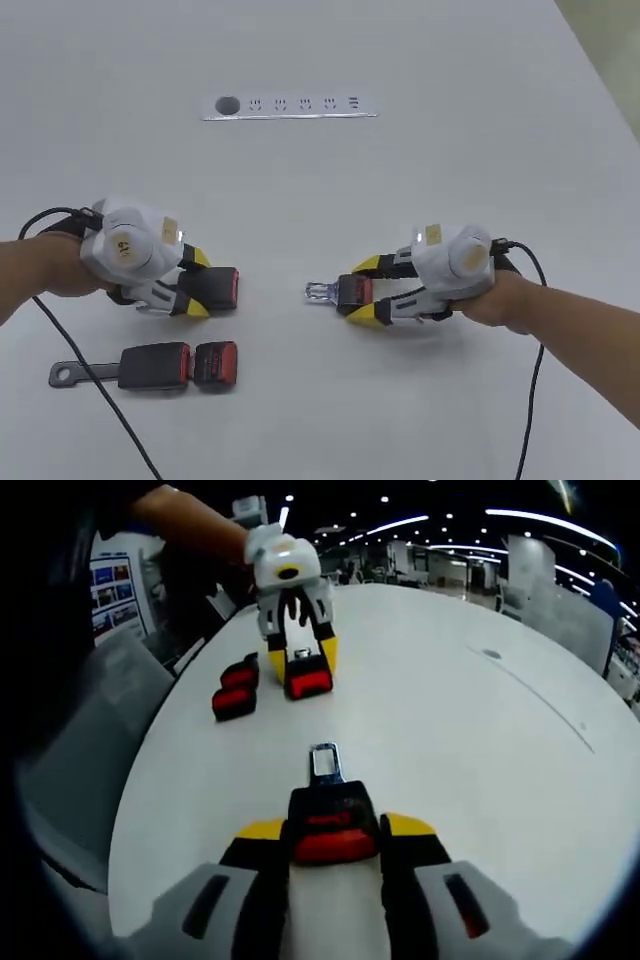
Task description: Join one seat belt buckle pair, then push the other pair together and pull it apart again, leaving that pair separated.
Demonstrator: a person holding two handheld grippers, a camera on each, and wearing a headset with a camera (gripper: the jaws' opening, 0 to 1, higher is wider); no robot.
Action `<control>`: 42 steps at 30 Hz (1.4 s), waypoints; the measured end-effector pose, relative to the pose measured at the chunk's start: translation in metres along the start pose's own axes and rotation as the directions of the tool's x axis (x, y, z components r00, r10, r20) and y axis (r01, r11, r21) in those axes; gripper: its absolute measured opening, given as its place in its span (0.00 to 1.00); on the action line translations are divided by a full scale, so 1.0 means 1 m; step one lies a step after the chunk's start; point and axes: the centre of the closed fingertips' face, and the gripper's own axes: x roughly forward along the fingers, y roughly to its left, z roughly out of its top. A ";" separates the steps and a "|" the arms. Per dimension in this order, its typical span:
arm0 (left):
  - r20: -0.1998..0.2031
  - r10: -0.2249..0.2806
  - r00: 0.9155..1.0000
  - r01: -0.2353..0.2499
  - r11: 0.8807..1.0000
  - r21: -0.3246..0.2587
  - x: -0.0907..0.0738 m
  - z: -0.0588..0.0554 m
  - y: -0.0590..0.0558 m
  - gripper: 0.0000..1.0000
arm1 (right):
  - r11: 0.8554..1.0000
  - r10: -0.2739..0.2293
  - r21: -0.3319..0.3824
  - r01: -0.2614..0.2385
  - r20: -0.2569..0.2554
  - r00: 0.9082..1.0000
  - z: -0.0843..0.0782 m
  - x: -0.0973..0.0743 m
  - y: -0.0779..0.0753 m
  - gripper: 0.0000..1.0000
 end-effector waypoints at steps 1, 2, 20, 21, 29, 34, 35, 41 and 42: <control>0.000 0.000 1.000 0.000 1.000 0.000 0.000 0.000 0.000 0.35 | 1.000 0.002 -0.002 -0.002 0.001 1.000 0.001 0.001 0.000 0.36; 0.000 0.000 1.000 0.000 1.000 0.000 0.000 0.000 0.000 0.35 | 1.000 0.003 -0.004 -0.003 0.003 1.000 0.003 0.002 0.000 0.36; -0.026 -0.004 1.000 0.004 1.000 0.006 0.001 0.000 0.001 0.35 | 0.997 0.049 -0.058 -0.048 0.012 0.999 0.033 0.038 0.007 0.36; -0.027 -0.005 1.000 0.005 1.000 0.006 0.001 0.000 0.001 0.35 | 0.997 0.049 -0.065 -0.048 0.011 0.999 0.036 0.041 0.008 0.36; -0.037 -0.006 0.999 0.006 1.000 0.009 0.002 0.000 0.000 0.35 | 0.996 0.060 -0.071 -0.058 0.018 0.998 0.049 0.056 0.009 0.36; -0.036 -0.007 0.999 0.007 1.000 0.006 0.002 0.000 0.001 0.35 | 0.995 0.063 -0.073 -0.061 0.029 0.998 0.055 0.063 0.010 0.36; -0.036 -0.007 0.999 0.007 1.000 0.004 0.002 0.000 0.001 0.35 | 0.994 0.062 -0.089 -0.060 0.020 0.998 0.055 0.064 0.009 0.36; -0.041 -0.011 0.999 0.012 1.000 0.012 0.003 0.000 0.001 0.35 | 0.994 0.070 -0.081 -0.068 0.021 0.997 0.063 0.072 0.011 0.36; -0.043 -0.012 0.999 0.012 1.000 0.012 0.003 0.000 0.000 0.35 | 0.994 0.073 -0.080 -0.071 0.025 0.997 0.065 0.074 0.012 0.36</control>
